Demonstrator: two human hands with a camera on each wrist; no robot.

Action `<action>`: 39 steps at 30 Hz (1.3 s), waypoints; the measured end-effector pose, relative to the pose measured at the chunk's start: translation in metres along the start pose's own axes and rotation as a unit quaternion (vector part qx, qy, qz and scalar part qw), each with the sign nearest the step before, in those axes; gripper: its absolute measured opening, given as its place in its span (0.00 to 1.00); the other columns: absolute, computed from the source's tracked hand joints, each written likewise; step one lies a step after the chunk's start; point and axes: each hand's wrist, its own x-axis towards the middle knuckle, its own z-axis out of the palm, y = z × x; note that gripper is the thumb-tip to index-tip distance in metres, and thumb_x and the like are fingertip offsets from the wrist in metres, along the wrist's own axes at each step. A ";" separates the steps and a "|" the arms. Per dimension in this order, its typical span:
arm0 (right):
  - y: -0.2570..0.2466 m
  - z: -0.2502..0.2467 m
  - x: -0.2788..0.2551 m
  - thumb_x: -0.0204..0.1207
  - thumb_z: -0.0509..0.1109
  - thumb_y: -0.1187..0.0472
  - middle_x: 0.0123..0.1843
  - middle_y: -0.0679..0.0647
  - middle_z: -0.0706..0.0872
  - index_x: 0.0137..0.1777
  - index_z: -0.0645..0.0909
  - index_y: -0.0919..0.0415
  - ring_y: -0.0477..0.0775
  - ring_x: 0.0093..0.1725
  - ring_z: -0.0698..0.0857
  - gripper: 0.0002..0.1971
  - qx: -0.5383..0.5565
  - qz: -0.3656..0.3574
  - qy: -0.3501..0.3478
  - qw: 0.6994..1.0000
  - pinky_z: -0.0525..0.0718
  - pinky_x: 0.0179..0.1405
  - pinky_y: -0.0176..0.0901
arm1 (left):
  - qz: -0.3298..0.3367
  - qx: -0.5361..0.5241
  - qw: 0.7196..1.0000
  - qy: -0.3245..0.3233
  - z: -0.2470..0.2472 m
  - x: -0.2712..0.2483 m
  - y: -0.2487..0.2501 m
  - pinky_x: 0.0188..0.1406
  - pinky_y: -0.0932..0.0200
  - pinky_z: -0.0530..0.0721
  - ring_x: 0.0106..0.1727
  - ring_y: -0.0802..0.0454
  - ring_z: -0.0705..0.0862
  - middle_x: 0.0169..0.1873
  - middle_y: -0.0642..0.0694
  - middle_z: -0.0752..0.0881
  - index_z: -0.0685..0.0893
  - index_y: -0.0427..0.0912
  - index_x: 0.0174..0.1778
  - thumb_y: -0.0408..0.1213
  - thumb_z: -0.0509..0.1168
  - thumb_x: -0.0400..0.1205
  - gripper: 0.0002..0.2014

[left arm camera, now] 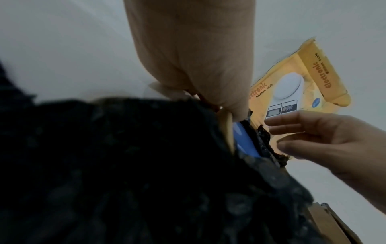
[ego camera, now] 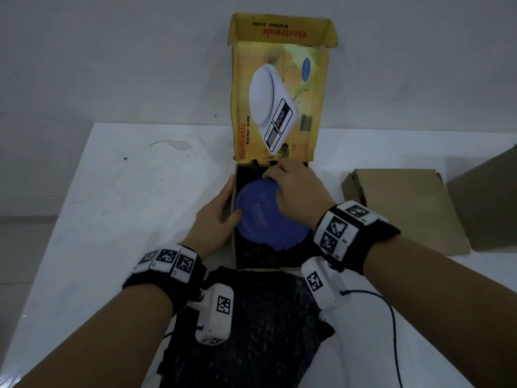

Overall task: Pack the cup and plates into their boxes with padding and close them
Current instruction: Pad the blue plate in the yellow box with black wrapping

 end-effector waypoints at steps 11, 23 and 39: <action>-0.045 0.045 -0.121 0.76 0.70 0.51 0.57 0.56 0.83 0.66 0.77 0.56 0.59 0.53 0.82 0.19 0.031 -0.144 -0.196 0.969 0.81 0.47 0.51 | -0.076 -0.046 0.995 -0.050 -0.016 -0.018 0.009 0.73 0.65 0.63 0.74 0.65 0.67 0.72 0.66 0.66 0.63 0.57 0.77 0.34 0.57 0.86 0.24; -0.029 0.000 -0.111 0.73 0.75 0.60 0.42 0.43 0.85 0.48 0.87 0.52 0.41 0.41 0.82 0.05 0.241 -0.008 -0.017 0.970 0.80 0.46 0.33 | -0.116 -0.075 0.990 -0.035 -0.016 -0.025 0.019 0.73 0.52 0.70 0.74 0.50 0.72 0.71 0.51 0.77 0.72 0.47 0.75 0.40 0.57 0.87 0.19; -0.021 0.021 -0.044 0.79 0.62 0.42 0.86 0.52 0.41 0.82 0.53 0.41 0.56 0.84 0.37 0.34 -0.016 0.044 0.001 0.999 0.41 0.80 0.65 | -0.068 -0.018 0.997 -0.026 -0.010 -0.030 0.002 0.76 0.63 0.58 0.81 0.61 0.56 0.78 0.59 0.64 0.64 0.58 0.79 0.45 0.60 0.85 0.25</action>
